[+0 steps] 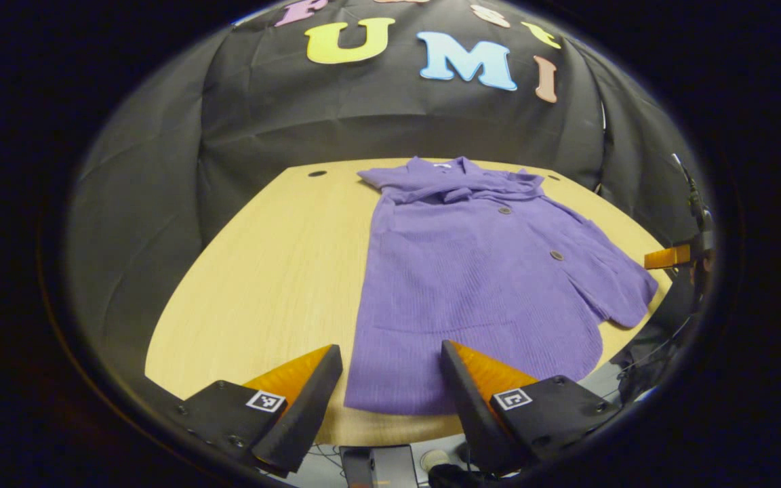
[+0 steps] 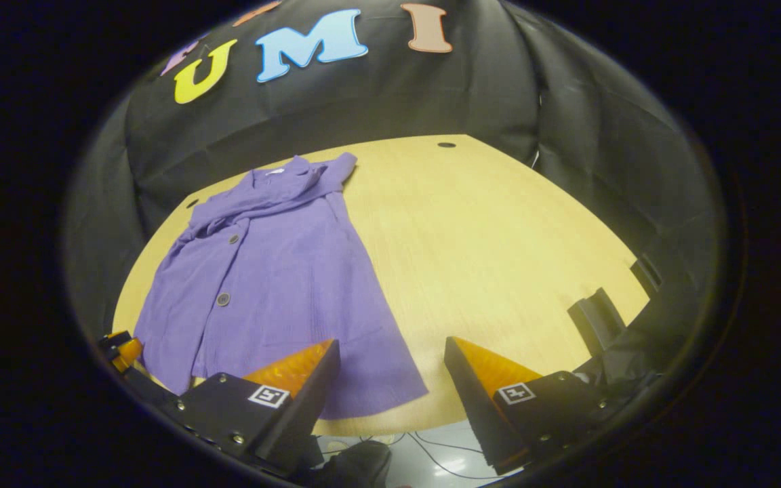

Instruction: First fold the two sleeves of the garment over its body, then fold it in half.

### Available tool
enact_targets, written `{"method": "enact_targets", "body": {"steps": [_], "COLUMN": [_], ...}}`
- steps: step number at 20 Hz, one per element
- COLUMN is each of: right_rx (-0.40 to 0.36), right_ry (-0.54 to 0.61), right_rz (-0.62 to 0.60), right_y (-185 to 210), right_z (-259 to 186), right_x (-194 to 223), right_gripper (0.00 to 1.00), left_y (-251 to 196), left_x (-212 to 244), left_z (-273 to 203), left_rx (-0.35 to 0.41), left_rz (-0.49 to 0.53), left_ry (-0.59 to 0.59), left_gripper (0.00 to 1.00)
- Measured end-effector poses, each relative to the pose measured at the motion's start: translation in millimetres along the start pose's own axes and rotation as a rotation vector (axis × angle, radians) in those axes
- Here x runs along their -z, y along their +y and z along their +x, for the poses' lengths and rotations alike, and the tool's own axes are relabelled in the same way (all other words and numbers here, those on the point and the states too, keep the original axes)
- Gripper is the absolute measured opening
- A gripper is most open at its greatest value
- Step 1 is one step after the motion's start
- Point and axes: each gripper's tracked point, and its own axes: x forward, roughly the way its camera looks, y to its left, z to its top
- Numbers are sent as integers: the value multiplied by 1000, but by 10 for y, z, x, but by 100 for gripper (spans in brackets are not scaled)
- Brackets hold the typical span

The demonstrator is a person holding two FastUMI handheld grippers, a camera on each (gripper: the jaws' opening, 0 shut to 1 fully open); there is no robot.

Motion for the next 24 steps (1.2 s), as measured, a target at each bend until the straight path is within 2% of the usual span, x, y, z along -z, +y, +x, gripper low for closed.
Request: {"method": "enact_targets", "body": {"steps": [6, 7, 10, 11, 12, 13, 14, 15, 16, 17, 18, 20, 21, 24], "right_rx": [-34, -38, -34, -30, -43, -45, -49, -59, -71, -88, -105, -134, -156, -211], "right_ry": [42, 21, 20, 24, 15, 18, 12, 9, 6, 7, 10, 30, 33, 58], "right_rz": [-20, -38, -105, -137, -151, -149, -147, -140, -129, -111, -91, -38, -4, 52], "right_y": [108, 151, 193, 201, 242, 254, 259, 280, 304, 332, 347, 366, 378, 376], "right_z": [78, 100, 109, 108, 85, 106, 115, 124, 127, 130, 133, 138, 132, 73], "right_x": [207, 176, 228, 231, 239, 255, 248, 246, 241, 242, 243, 246, 238, 182], "right_gripper": [96, 96, 98, 97, 89, 86, 72, 66, 42, 38, 19, 10, 5, 4], "left_y": [-173, -219, -352, -402, -438, -469, -506, -541, -565, -569, -605, -653, -683, -715], "left_x": [28, 37, 45, 37, 48, 48, 46, 41, 45, 41, 47, 41, 44, -25], "left_z": [15, 13, 33, 40, 48, 59, 70, 57, 68, 84, 87, 97, 91, 50], "left_rx": [-21, -23, -27, -23, -27, -30, -30, -31, -41, -49, -56, -58, -58, -81], "left_rz": [-13, -9, -15, -21, -20, -20, -25, -33, -45, -51, -61, -86, -96, -144], "left_ry": [-2, 0, -3, -3, -5, -6, -10, -14, -14, -11, -6, 18, 31, 52], "left_gripper": [94, 94, 87, 78, 69, 60, 51, 46, 31, 25, 23, 14, 13, 13]}}
